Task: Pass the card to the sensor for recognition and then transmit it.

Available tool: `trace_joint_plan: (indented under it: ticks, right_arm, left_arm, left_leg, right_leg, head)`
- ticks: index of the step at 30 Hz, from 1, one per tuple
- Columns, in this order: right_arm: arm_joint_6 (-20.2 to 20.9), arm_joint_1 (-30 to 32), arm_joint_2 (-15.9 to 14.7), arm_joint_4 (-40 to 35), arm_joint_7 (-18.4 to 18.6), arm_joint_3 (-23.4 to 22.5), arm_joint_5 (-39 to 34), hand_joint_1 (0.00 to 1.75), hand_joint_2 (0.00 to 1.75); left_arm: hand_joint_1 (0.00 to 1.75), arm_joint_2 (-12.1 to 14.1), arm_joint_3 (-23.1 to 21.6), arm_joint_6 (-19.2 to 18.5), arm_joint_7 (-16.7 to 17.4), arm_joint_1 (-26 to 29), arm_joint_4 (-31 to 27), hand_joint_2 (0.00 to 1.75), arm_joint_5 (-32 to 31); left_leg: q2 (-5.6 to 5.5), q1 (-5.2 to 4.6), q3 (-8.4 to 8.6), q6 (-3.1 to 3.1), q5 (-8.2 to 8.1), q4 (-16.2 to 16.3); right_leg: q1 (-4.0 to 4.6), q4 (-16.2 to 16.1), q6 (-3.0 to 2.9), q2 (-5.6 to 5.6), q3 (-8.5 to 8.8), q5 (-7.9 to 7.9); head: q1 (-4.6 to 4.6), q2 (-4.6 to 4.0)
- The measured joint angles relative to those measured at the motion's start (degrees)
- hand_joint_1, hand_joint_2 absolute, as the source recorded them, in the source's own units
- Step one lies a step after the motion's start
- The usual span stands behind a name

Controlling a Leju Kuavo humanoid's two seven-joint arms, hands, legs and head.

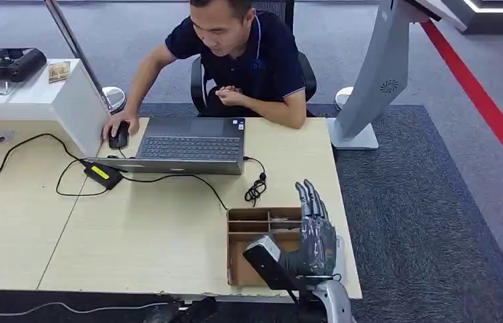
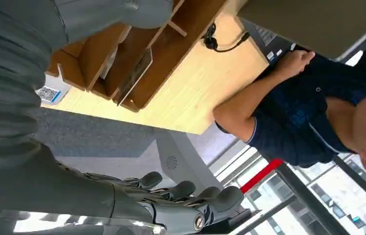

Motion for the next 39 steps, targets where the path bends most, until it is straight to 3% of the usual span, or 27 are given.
trace_joint_plan:
  ticks: [39]
  right_arm:
    - [0.9, -2.0, -0.2, 7.5, 0.6, 3.1, 7.8, 0.0, 1.75]
  left_arm:
    - [0.0, 0.3, 0.2, 0.3, -0.4, 0.2, 0.0, 0.0, 0.2]
  left_leg:
    - [0.0, 0.0, -0.1, 0.0, 0.0, 0.0]
  right_leg:
    - [0.0, 0.0, 0.0, 0.0, -0.1, 0.0]
  head:
    - [0.0, 0.0]
